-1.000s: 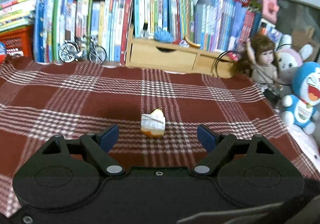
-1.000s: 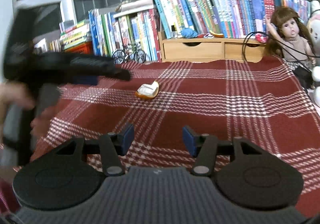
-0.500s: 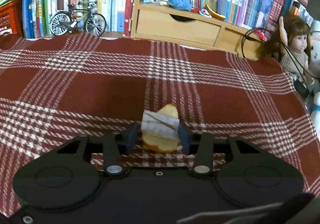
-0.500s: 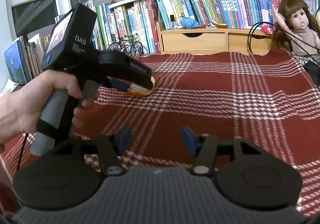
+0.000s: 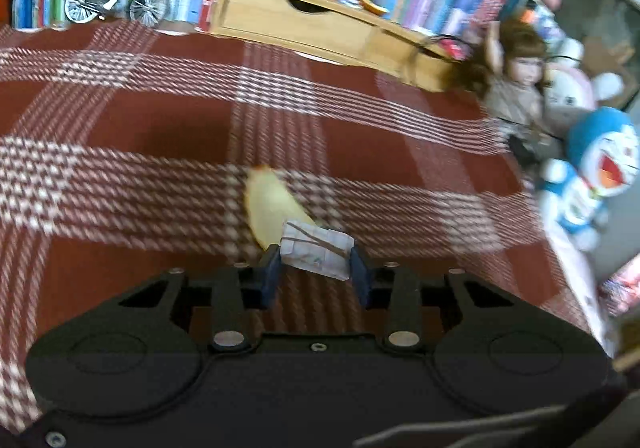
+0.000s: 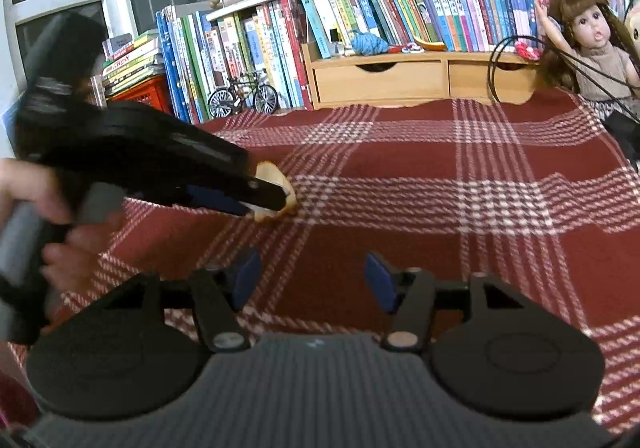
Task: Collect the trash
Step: 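Grasp the white paper scrap with the left tool while the right tool grasps the bread crust, then carry the paper scrap and bread crust down into the bin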
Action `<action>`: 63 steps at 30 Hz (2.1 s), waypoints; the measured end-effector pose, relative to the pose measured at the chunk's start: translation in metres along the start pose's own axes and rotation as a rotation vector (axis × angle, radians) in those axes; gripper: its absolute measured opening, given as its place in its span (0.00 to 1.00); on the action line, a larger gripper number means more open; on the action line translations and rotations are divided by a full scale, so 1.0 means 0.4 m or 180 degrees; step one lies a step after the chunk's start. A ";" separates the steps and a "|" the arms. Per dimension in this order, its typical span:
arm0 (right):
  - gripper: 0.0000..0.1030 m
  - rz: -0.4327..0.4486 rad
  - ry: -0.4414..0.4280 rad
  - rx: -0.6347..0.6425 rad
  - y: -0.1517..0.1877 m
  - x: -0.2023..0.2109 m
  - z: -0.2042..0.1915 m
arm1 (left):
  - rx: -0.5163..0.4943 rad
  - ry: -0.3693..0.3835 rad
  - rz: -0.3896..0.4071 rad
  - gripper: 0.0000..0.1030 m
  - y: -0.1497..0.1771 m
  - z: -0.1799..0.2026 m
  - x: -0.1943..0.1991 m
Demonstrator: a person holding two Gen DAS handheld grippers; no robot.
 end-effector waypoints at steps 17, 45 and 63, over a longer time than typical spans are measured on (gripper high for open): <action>0.77 -0.0231 -0.0090 0.0452 -0.103 -0.205 -0.111 | 0.0063 -0.0700 0.0637 0.34 0.021 -0.092 0.146; 0.42 -0.0096 -0.0253 0.0261 -0.037 -0.007 -0.131 | -0.0350 -0.0762 0.0873 0.34 0.215 -0.020 0.281; 0.43 0.0004 -0.0494 0.0171 0.155 0.277 -0.185 | -0.0334 -0.0646 0.0781 0.34 0.494 0.024 0.419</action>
Point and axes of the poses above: each gripper's, at about its wrist camera, not at the fingertips, and x roughly against the way its jaws point, z to its right, y to its underside, the point moved 1 cm from there along -x, roughly the way its jaws point, and after that the axes turned 2 degrees about -z, right-handed, at the moved point
